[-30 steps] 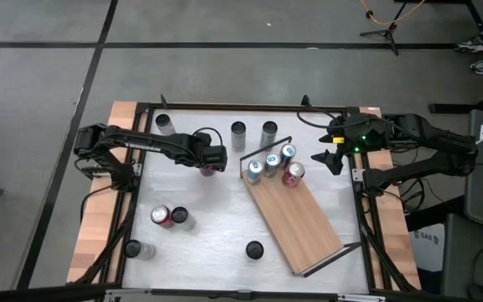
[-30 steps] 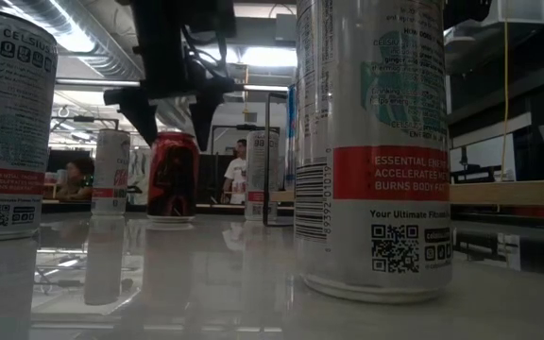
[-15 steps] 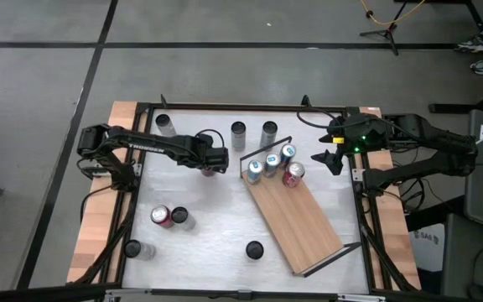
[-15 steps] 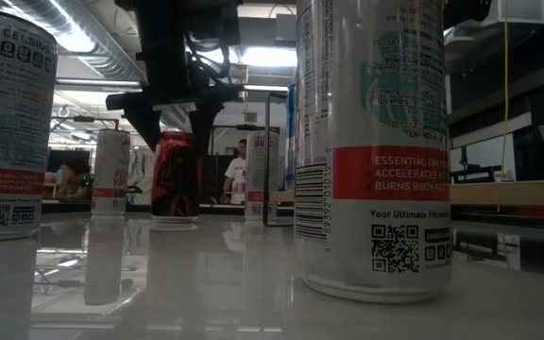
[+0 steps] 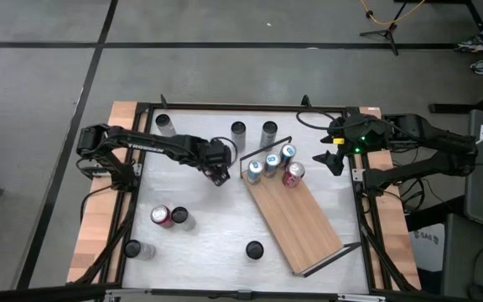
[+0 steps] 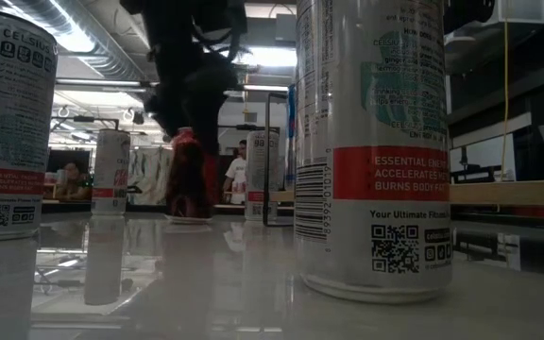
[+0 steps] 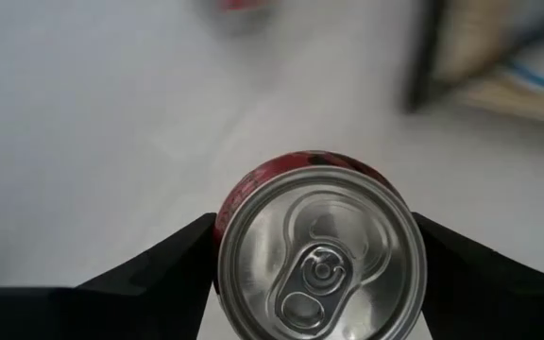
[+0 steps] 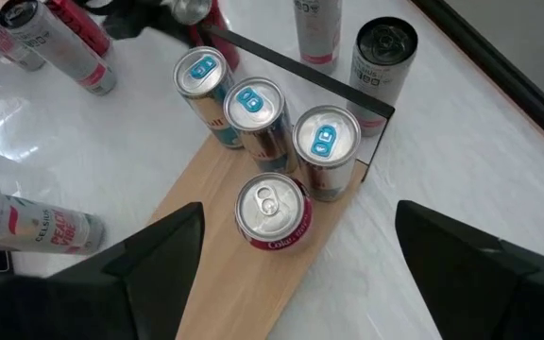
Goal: Place canned beverage on shelf
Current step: Put the red soda can on the shelf aligned with the other red soda can
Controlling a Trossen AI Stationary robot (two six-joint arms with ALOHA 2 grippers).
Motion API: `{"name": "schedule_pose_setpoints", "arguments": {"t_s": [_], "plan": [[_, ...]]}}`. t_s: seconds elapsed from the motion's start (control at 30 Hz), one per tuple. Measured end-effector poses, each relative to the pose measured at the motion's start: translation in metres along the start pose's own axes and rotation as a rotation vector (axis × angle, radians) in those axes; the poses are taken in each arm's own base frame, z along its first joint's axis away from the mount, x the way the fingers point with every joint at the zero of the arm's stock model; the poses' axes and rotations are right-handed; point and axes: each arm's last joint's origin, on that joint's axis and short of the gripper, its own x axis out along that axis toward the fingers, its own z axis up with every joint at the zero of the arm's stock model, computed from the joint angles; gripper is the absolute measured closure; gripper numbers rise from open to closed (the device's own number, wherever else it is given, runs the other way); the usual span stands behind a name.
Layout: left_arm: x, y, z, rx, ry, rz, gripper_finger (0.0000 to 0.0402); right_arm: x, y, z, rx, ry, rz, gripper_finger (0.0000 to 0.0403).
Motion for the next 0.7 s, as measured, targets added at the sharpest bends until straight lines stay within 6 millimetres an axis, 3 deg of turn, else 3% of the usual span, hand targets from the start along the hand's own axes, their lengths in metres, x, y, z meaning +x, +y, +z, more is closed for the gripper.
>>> {"name": "schedule_pose_setpoints", "arguments": {"t_s": [0.23,0.7], "plan": [[0.0,-0.009,0.004,0.282,0.005,-0.197,0.0114,0.0,0.0,0.0,0.0,-0.001,0.0,0.0066],[-0.004,-0.022,-0.006,0.85,-0.033,-0.294,0.0103,0.0,0.0,0.0,0.001,-0.003,0.001,0.0066]]}}
